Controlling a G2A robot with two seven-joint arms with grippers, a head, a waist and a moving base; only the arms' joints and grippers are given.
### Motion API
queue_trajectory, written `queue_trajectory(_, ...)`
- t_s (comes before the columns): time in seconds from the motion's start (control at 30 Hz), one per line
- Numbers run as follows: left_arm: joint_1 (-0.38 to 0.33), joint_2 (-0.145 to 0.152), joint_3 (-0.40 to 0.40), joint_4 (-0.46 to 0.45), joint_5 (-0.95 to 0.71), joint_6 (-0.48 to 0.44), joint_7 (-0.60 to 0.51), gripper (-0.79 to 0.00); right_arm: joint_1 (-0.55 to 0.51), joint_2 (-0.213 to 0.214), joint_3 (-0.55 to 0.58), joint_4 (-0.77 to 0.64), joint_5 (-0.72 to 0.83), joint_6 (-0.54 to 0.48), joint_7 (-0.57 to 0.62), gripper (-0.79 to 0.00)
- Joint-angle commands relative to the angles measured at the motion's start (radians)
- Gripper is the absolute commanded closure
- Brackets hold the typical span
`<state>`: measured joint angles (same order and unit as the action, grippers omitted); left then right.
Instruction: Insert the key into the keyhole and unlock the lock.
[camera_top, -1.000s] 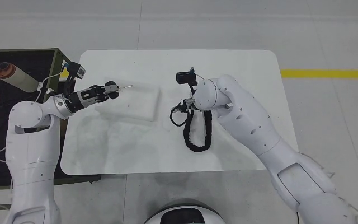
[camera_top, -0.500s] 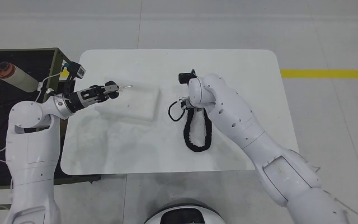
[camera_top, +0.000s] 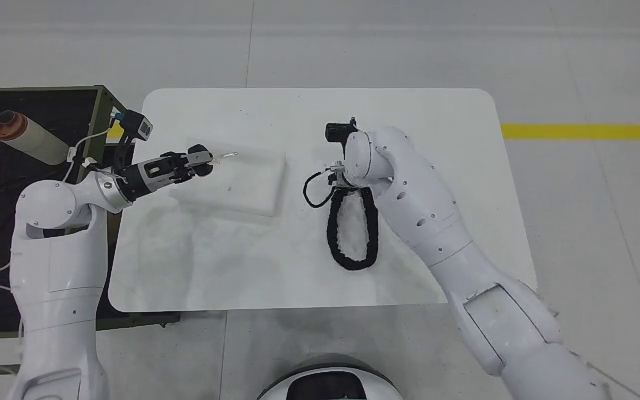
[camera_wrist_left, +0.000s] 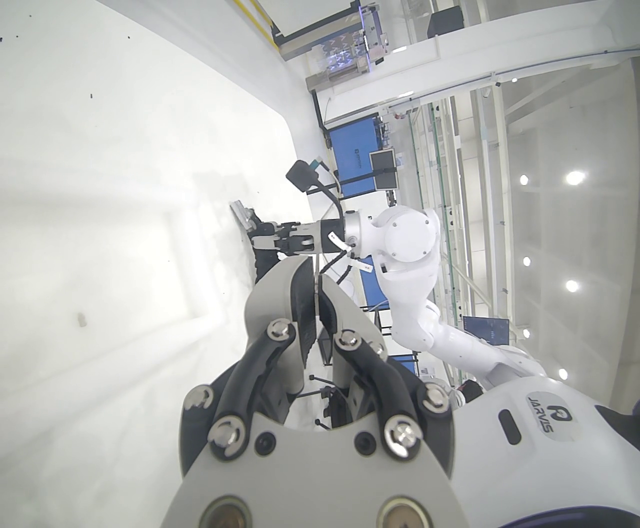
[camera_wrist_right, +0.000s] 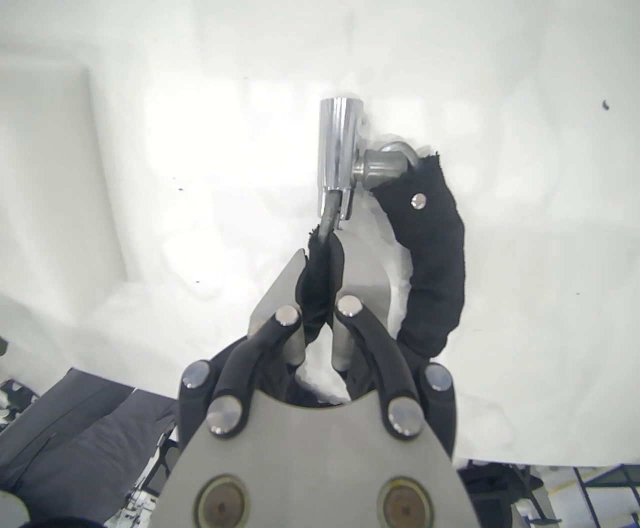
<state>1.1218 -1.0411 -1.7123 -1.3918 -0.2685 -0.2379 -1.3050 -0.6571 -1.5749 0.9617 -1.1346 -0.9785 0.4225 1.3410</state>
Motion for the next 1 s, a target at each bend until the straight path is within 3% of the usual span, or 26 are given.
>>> queue_trajectory(0.0, 0.000, 0.000, 0.000, 0.000, 0.000, 0.000, 0.000, 0.000, -0.040, 0.028, 0.077, -0.075, 0.024, -0.033, -0.014, 0.000)
queue_trajectory(0.13, 0.000, 0.000, 0.000, 0.000, 0.000, 0.000, 0.000, 0.000, -0.179, 0.078, 0.258, -0.306, 0.030, -0.166, 0.020, 0.000)
queue_trajectory(0.23, 0.000, 0.000, 0.000, 0.000, 0.000, 0.000, 0.000, 0.000, -0.332, 0.103, 0.358, -0.545, -0.002, -0.256, -0.027, 0.000)
queue_trajectory(0.57, 0.000, 0.000, 0.000, 0.000, 0.000, 0.000, 0.000, 0.000, -0.363, 0.107, 0.366, -0.580, -0.018, -0.271, -0.054, 0.000)
queue_trajectory(0.63, 0.000, 0.000, 0.000, 0.000, 0.000, 0.000, 0.000, 0.000, -0.467, 0.119, 0.347, -0.663, -0.215, -0.344, -0.226, 0.000)
queue_trajectory(0.77, 0.000, 0.000, 0.000, 0.000, 0.000, 0.000, 0.000, 0.000, -0.553, 0.121, 0.368, -0.715, -0.133, -0.451, -0.458, 0.000)
queue_trajectory(0.87, 0.000, 0.000, 0.000, 0.000, 0.000, 0.000, 0.000, 0.000, -0.591, 0.118, 0.404, -0.724, 0.053, -0.531, -0.607, 0.000)
queue_trajectory(0.97, 0.000, 0.000, 0.000, 0.000, 0.000, 0.000, 0.000, 0.000, -0.605, 0.115, 0.442, -0.688, 0.311, -0.613, -0.667, 0.000)
